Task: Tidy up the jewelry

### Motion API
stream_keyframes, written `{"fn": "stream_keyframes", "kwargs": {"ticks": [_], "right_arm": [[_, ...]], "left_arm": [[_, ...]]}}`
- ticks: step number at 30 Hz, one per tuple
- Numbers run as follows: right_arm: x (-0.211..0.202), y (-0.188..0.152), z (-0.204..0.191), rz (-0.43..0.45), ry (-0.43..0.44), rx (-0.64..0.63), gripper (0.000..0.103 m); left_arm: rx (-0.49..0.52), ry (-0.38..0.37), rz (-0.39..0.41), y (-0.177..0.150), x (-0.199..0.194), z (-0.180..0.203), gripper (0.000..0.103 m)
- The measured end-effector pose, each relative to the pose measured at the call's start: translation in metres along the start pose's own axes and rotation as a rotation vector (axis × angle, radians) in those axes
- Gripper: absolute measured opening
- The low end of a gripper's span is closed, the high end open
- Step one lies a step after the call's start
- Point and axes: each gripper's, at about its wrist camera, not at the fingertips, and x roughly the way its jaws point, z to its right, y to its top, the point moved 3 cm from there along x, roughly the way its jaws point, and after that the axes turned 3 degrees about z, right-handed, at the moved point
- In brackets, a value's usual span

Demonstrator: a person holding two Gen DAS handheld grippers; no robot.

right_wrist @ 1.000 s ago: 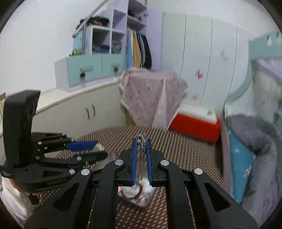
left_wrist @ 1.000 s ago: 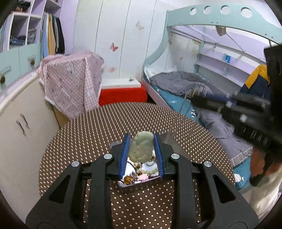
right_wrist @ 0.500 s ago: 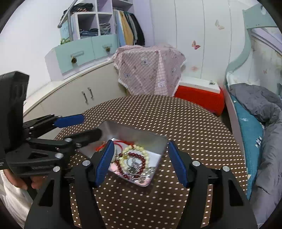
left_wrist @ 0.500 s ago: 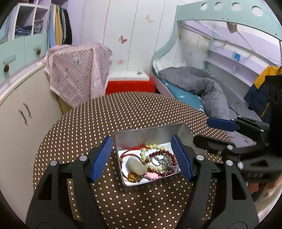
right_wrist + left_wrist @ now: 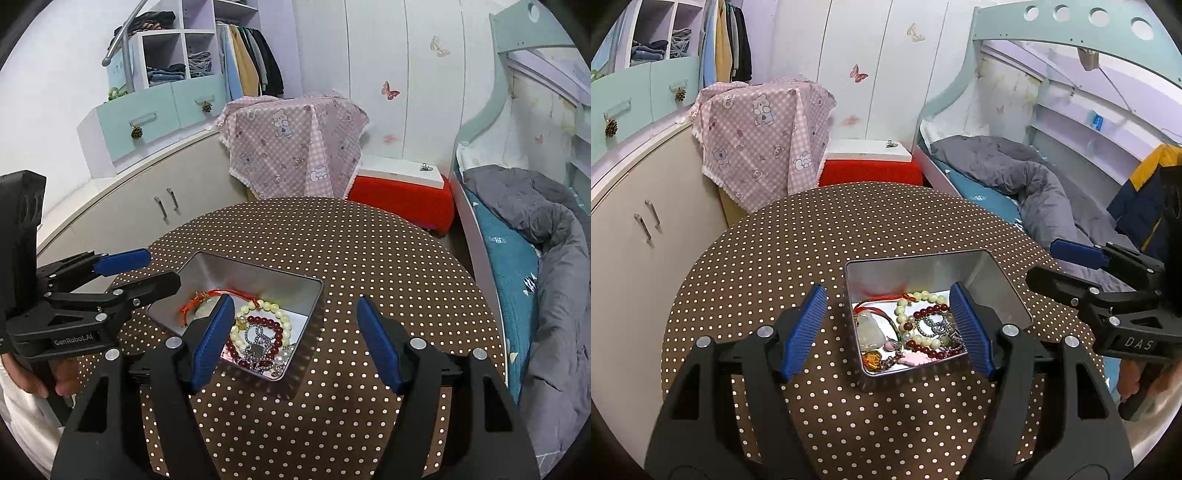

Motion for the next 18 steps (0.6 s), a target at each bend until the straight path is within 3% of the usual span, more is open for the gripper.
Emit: {"fn": "stream_keyframes", "kwargs": {"ticks": [8, 18], "right_arm": [[-0.017, -0.005, -0.001, 0.030, -0.008, 0.007, 0.071], [-0.064, -0.013, -0.012, 0.111, -0.045, -0.014, 0.092]], "left_arm": [[0.011, 0.017, 0.013, -0.005, -0.014, 0.012, 0.072], [0.015, 0.039, 0.057, -0.010, -0.049, 0.029, 0.083]]}}
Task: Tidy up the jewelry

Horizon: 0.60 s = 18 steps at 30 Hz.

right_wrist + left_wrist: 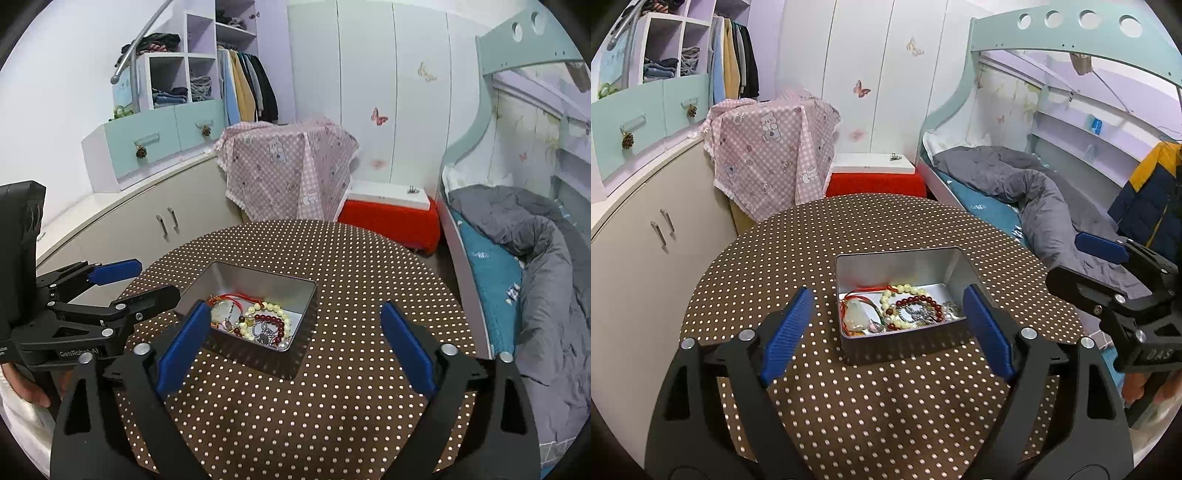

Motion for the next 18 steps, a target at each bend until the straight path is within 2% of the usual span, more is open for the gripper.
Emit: {"fn": "stream_keyframes", "kwargs": {"ticks": [8, 18], "right_arm": [[-0.034, -0.002, -0.008, 0.048, -0.029, -0.022, 0.095], [-0.078, -0.001, -0.012, 0.141, -0.051, -0.027, 0.095]], "left_arm": [[0.020, 0.022, 0.064, -0.001, -0.038, 0.020, 0.090], [0.061, 0.073, 0.151, 0.004, -0.083, 0.049, 0.091]]}}
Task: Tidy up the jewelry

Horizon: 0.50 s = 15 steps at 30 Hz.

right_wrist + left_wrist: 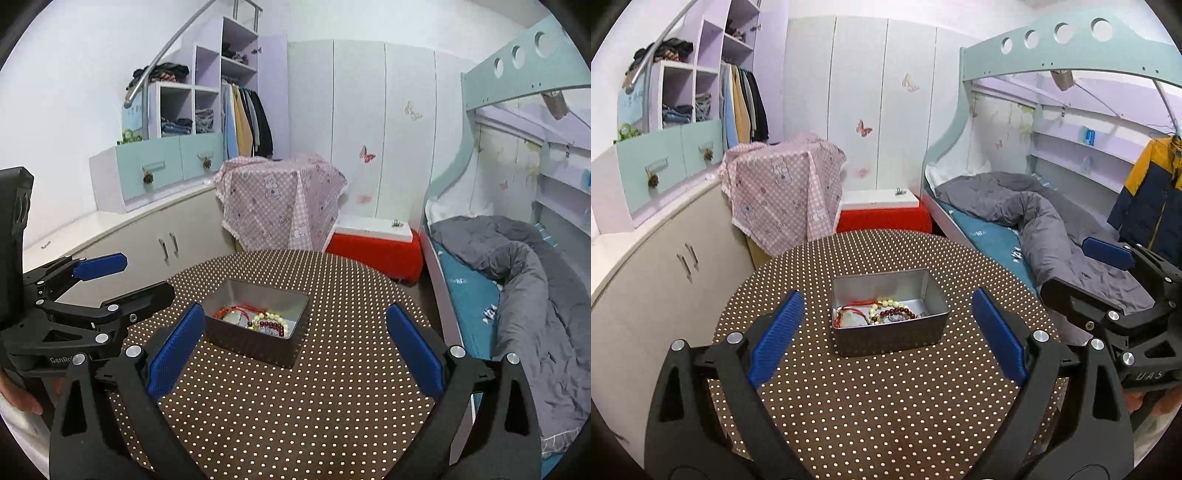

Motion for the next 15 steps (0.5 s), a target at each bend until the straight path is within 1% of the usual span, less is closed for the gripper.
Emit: {"fn": "stream_keyframes", "kwargs": {"ticks": [8, 15], "right_arm": [[-0.021, 0.010, -0.002, 0.062, -0.007, 0.002, 0.095], [-0.036, 0.015, -0.004, 0.103, -0.012, -0.006, 0.095]], "left_arm": [[0.020, 0.032, 0.074, 0.011, -0.029, 0.010, 0.091], [0.017, 0.043, 0.118, 0.019, -0.043, 0.011, 0.092]]}}
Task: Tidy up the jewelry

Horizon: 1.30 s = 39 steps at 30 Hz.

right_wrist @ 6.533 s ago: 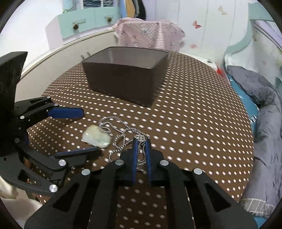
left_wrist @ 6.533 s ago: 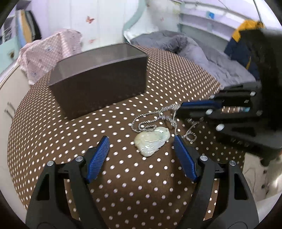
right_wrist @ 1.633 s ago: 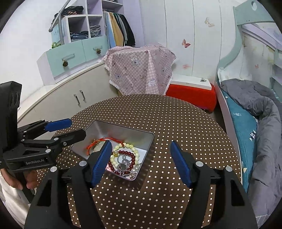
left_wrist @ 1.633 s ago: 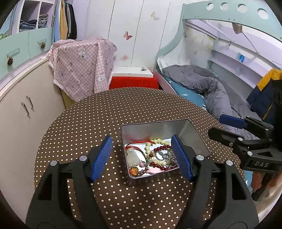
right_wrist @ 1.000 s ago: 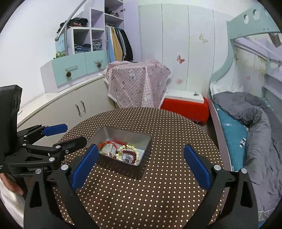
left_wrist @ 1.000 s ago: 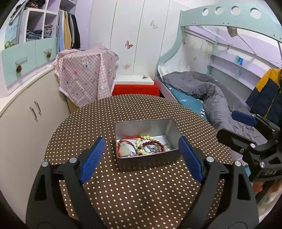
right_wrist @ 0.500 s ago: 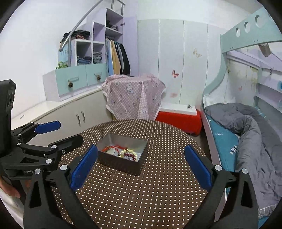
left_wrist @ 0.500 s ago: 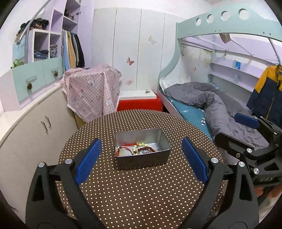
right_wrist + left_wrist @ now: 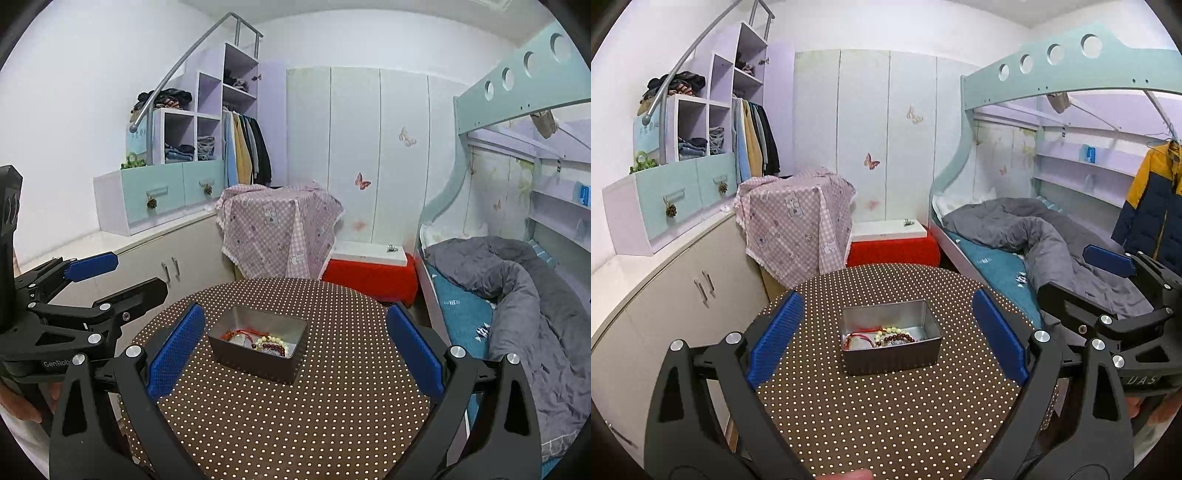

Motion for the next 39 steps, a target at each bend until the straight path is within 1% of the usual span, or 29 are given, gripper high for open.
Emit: {"fn": "stream_keyframes", "kwargs": {"ticks": [9, 20, 39], "right_arm": [[-0.0074, 0.0040, -0.0004, 0.028, -0.005, -0.008, 0.095], [-0.0091, 0.0034, -0.0004, 0.032, -0.007, -0.010, 0.095], [-0.0096, 0.0018, -0.0015, 0.020, -0.018, -0.010, 0.095]], "left_arm": [[-0.013, 0.007, 0.016, 0.0038, -0.0079, -0.0005, 0.093], [-0.030, -0.005, 0.014, 0.0042, -0.0076, -0.0049, 0.096], [-0.026, -0.004, 0.006, 0.0028, -0.0055, -0.0037, 0.096]]}}
